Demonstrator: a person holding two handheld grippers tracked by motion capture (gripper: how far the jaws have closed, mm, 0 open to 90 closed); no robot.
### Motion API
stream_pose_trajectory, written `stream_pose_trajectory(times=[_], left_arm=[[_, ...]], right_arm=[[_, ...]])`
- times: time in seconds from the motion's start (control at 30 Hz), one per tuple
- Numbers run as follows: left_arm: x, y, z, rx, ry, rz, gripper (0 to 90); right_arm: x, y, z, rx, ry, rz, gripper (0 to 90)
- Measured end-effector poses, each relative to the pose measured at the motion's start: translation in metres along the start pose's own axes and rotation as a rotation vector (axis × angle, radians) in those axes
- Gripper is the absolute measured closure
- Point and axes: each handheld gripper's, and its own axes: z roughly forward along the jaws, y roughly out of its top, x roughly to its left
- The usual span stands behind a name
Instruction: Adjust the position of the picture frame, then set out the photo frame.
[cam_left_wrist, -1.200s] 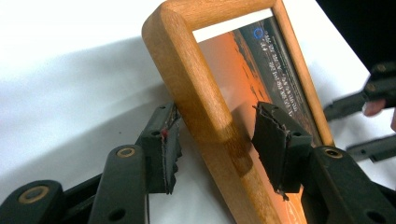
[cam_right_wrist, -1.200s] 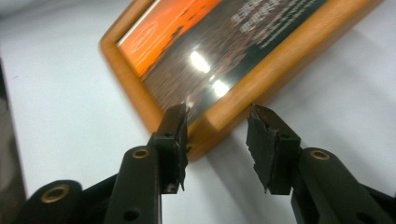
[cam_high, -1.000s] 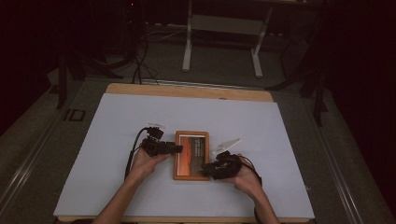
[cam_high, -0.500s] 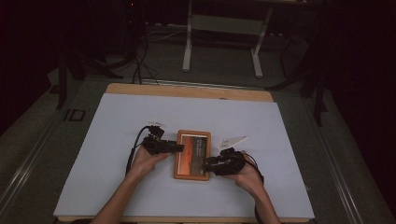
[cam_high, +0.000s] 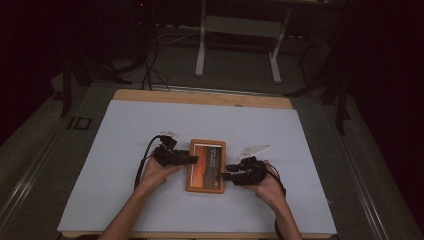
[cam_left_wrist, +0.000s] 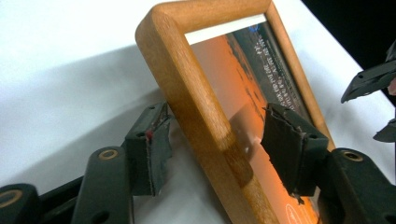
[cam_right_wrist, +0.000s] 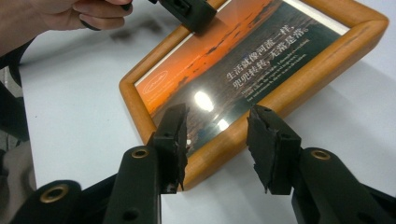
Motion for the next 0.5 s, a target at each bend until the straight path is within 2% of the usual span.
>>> stream_pose_trajectory(times=[0.07,0.13,0.23,0.27,0.37,0.5], left_arm=[[0.0,0.0,-0.002,-0.007,0.0,-0.003,40.7],[0.001,0.0,-0.009,-0.037,0.014,-0.013,39.8],[0.002,-0.001,-0.011,-0.041,0.02,-0.012,39.7],[0.004,-0.003,-0.017,-0.055,0.042,-0.01,39.7],[0.004,-0.003,-0.019,-0.067,0.049,-0.013,39.8],[0.0,-0.003,-0.022,-0.073,0.064,0.006,39.9]], right_arm=[[0.0,0.0,0.0,-0.006,0.0,0.0,56.4],[-0.001,0.0,-0.002,-0.019,-0.004,0.006,55.1],[-0.002,0.0,-0.003,-0.023,-0.01,0.004,54.3],[-0.002,0.001,-0.004,-0.028,-0.021,0.001,53.6],[-0.002,0.001,-0.006,-0.041,-0.032,0.003,53.2],[-0.001,0.002,-0.009,-0.058,-0.055,-0.002,53.0]])
